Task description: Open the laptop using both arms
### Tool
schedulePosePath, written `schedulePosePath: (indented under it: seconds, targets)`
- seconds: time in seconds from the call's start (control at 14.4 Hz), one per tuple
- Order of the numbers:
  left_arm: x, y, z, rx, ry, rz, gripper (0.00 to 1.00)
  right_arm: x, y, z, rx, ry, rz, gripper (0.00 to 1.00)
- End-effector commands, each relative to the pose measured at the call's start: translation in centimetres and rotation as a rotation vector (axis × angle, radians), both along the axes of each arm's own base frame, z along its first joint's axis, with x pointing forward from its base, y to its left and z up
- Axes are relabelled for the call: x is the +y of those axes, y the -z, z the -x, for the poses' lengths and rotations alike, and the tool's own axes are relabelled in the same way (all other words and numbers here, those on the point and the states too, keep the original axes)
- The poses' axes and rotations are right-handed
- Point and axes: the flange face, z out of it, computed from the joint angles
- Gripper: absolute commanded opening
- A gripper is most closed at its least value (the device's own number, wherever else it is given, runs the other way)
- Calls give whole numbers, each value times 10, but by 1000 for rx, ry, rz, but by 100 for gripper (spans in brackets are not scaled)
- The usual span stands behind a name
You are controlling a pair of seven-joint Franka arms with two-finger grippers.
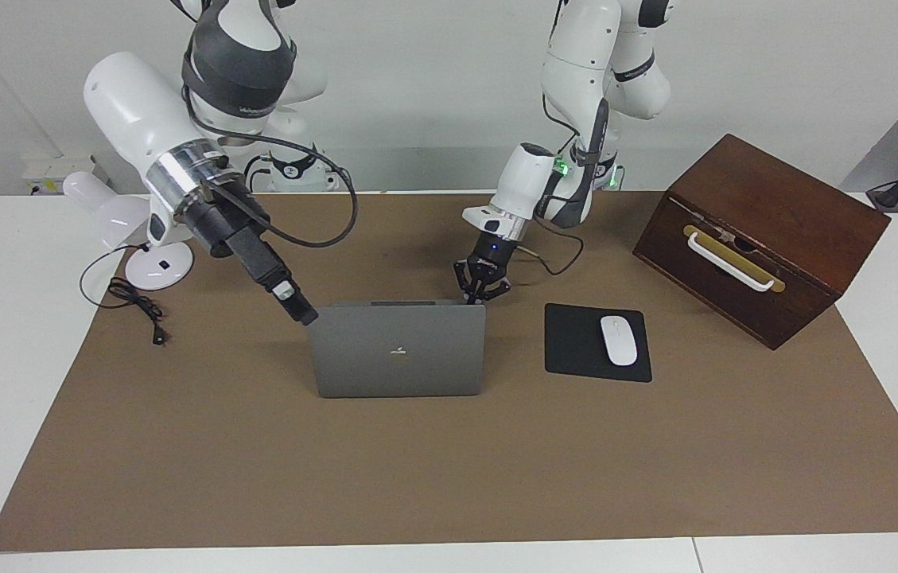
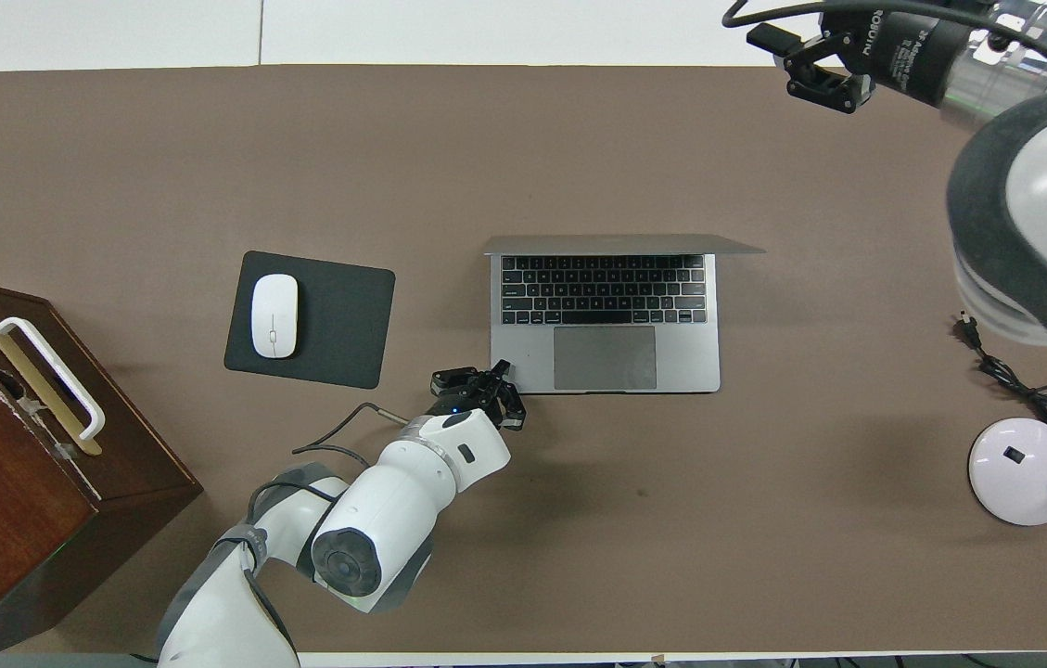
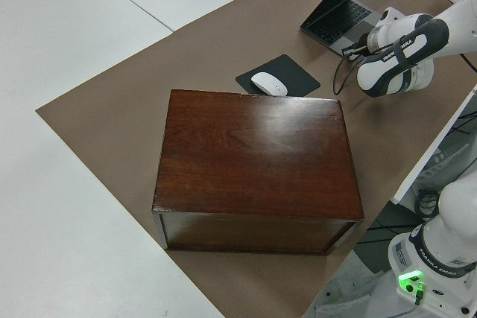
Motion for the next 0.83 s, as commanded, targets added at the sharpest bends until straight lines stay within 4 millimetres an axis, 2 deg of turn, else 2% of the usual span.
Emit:
schedulePosePath:
  seconds: [0.0, 0.14, 0.42, 0.56, 0.76]
  targets:
    - [-8, -3, -7, 12, -50, 43, 0, -35, -16, -14, -4, -61, 42, 100]
    - [-9, -16, -7, 41, -100, 85, 0, -58, -20, -13, -22, -120, 90, 100]
    - [-6, -48, -10, 137, -161, 90, 0, -119, -26, -5, -39, -245, 168, 100]
    - [-4, -65, -12, 176, -166, 68, 0, -140, -22, 3, -19, -310, 251, 100]
    - [0, -96, -23, 258, -182, 21, 0, -177, -28, 20, 10, -438, 363, 100]
